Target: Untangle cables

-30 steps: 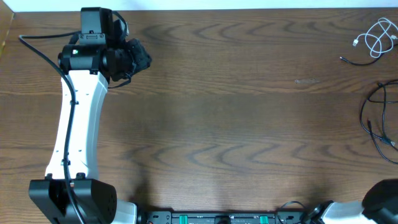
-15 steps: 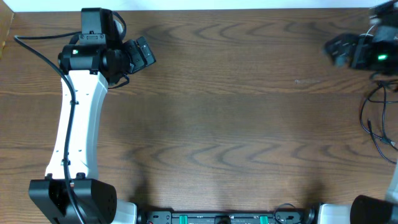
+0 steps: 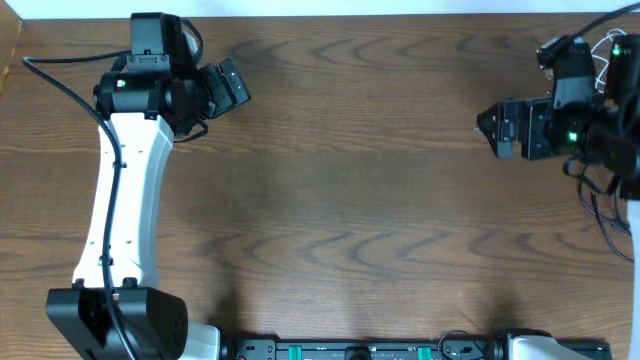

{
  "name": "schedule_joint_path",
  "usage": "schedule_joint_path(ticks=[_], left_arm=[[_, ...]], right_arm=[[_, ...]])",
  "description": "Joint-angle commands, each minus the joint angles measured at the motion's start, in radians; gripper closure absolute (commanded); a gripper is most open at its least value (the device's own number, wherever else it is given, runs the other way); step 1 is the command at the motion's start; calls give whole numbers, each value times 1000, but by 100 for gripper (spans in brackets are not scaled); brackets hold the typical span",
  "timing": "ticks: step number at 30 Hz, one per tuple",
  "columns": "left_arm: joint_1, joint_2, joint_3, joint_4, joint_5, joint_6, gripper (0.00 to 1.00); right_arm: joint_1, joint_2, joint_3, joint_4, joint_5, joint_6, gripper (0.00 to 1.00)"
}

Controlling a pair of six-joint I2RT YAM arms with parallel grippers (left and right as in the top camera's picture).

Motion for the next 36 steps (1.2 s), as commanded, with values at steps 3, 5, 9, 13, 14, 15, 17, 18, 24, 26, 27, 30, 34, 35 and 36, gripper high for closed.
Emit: schedule_joint_path(ticks=[3,5,9,13,14,15,17,18,24,26,27,30,34,35,36], left_arm=[[-3,3,-10,-3,-14,7,2],[-3,3,-10,-3,-14,7,2],[-3,3,-10,-3,-14,7,2],[-3,3,-10,-3,-14,7,2],[-3,3,-10,-3,-14,7,2],[-3,3,-10,-3,-14,7,2],[-3,3,-10,-3,-14,7,2],[-3,3,-10,-3,-14,7,2],[-3,3,-10,-3,-14,7,2],[-3,3,-10,-3,-14,7,2],[-3,3,-10,-3,-14,7,2],[-3,3,-10,-3,-14,7,2],[-3,3,-10,-3,-14,7,2],[-3,3,-10,-3,-14,7,2],[-3,3,-10,-3,-14,7,2]], right_arm=[[8,-2,6,-6,16,13,1],[8,-1,6,-6,16,13,1],[8,-1,6,-23,29,-2,1],[4,0,1,-21,98,-7,1],[3,1,-3,-16,119,-8,1],[1,-3,-11,-5,138,-11,1],[-6,-42,-54,43,178,-11,1],[-11,-72,-88,76,185,-15,1],[-62,-354,-444,350,183,-36,1],[-78,-452,-566,439,184,-36,1],[-86,-507,-629,485,184,-37,1],[-111,-668,-811,615,184,-56,1],[-132,-851,-1026,777,185,-63,1],[-136,-895,-1079,822,185,-63,1],[-138,-935,-1124,861,184,-63,1]])
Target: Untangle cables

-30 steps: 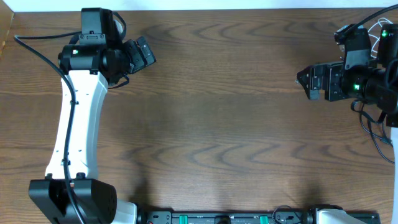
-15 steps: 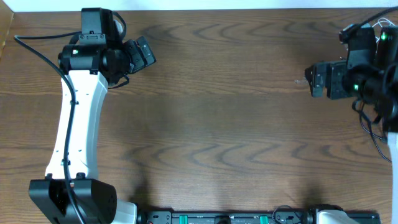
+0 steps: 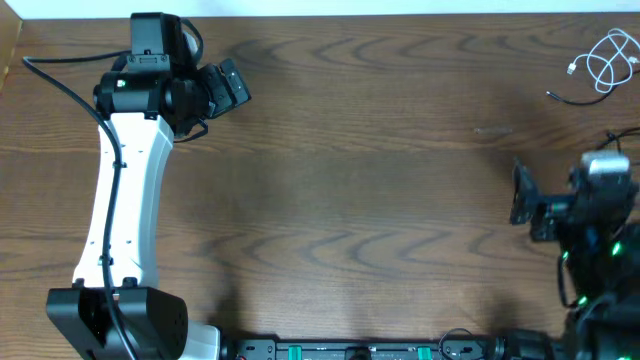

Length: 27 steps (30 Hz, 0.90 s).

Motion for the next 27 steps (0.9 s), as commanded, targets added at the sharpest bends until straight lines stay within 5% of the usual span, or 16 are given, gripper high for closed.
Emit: schedule_joint_path(ticks=[1,9,18,27], left_arm=[[-3,4,-9,-3,-14,6,2],[-3,4,-9,-3,-14,6,2],[-3,4,-9,-3,-14,6,2],[-3,4,-9,-3,-14,6,2]], right_arm=[[-13,-133,-162,97,8,-18,1],[-13,-417,-485,323,8,2,1],[-13,-502,-721,547,0,35,1],[-13,-498,-745,444,-15,64,1]])
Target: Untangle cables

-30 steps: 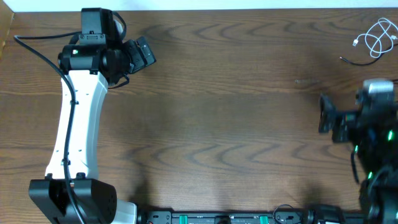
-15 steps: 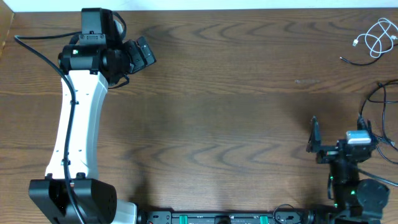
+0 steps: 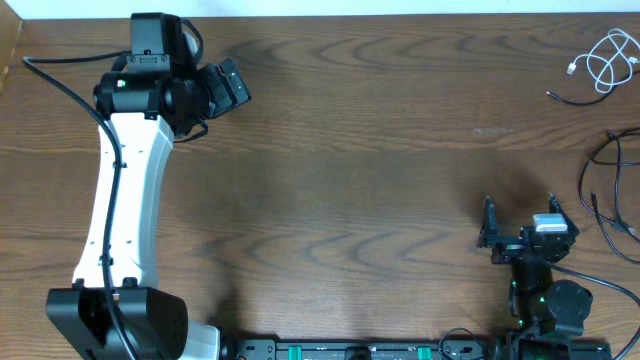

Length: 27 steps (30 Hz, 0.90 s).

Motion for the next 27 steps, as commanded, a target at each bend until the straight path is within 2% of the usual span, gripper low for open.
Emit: schedule_joint_path(ticks=[1,23,27], left_arm=[[-3,4,-9,-2,-14,6,2],[-3,4,-9,-3,-14,7,2],[-3,4,-9,-22,-40,36,2]], right_arm=[[-8,-2,-3,-3,-12,53,1],[-8,0,-3,-3,-8,55,1],[-8,0,-3,-3,-8,55,1]])
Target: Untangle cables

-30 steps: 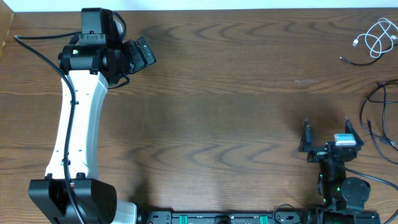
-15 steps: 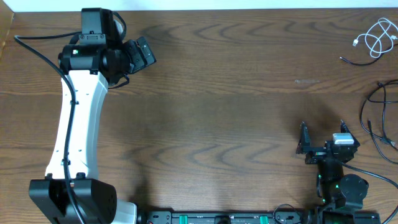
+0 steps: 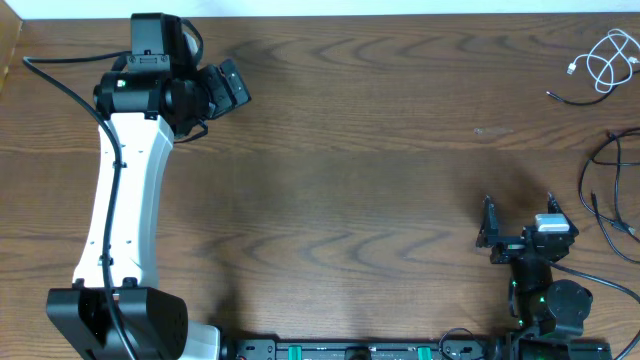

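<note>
A coiled white cable (image 3: pixel 606 56) lies at the far right corner, with a thin black cable (image 3: pixel 572 98) just in front of it. A loose bundle of black cables (image 3: pixel 604 186) sprawls along the right edge. My right gripper (image 3: pixel 485 222) sits low near the front edge, left of that bundle and apart from it. It looks open and holds nothing. My left gripper (image 3: pixel 232 84) hangs at the far left, a long way from every cable. Its fingers are too foreshortened to read.
The white left arm (image 3: pixel 125 200) stretches from its base (image 3: pixel 115 320) at the front left up to the far edge. A black rail with green connectors (image 3: pixel 350 351) runs along the front edge. Bare brown wood (image 3: pixel 350 180) lies between the arms.
My right gripper was first at the far right, over the cables there. Then it stood lower at the right edge, and the white coil lay uncovered in the corner. After that it was folded near the front edge, the black bundle in view. The left arm has kept its place throughout.
</note>
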{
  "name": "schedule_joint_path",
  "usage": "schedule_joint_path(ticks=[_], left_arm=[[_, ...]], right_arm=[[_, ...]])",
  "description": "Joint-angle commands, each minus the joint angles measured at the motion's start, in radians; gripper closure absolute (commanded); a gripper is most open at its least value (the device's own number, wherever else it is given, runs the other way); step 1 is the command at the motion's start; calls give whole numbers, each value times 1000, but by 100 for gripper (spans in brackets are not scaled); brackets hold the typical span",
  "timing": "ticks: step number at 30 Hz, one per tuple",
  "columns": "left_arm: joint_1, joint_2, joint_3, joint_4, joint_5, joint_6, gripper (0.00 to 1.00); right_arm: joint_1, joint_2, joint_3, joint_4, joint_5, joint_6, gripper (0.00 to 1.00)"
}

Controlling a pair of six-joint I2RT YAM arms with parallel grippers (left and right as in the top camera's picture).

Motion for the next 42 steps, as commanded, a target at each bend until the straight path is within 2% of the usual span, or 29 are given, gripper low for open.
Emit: schedule_joint_path(ticks=[1,8,13,18,21,29,34,42], left_arm=[[-3,4,-9,-13,-32,27,2],[-5,-53,-13,0,-33,24,2],[-5,-219,-126,145,-32,102,2],[-5,-466,-393,373,-31,199,2],[-5,-659,-607,530,5,315,2],[0,-1019,-980,766,24,499,2],[38,-1191,-1177,889,24,510,2],[55,-1464,-1444,958,0,510,2]], right_arm=[[-8,0,-3,-3,-4,17,1],[-8,0,-3,-3,-4,17,1],[-8,0,-3,-3,-4,17,1],[-8,0,-3,-3,-4,17,1],[-8,0,-3,-3,-4,17,1],[-8,0,-3,-3,-4,17,1],[-8,0,-3,-3,-4,17,1],[-8,0,-3,-3,-4,17,1]])
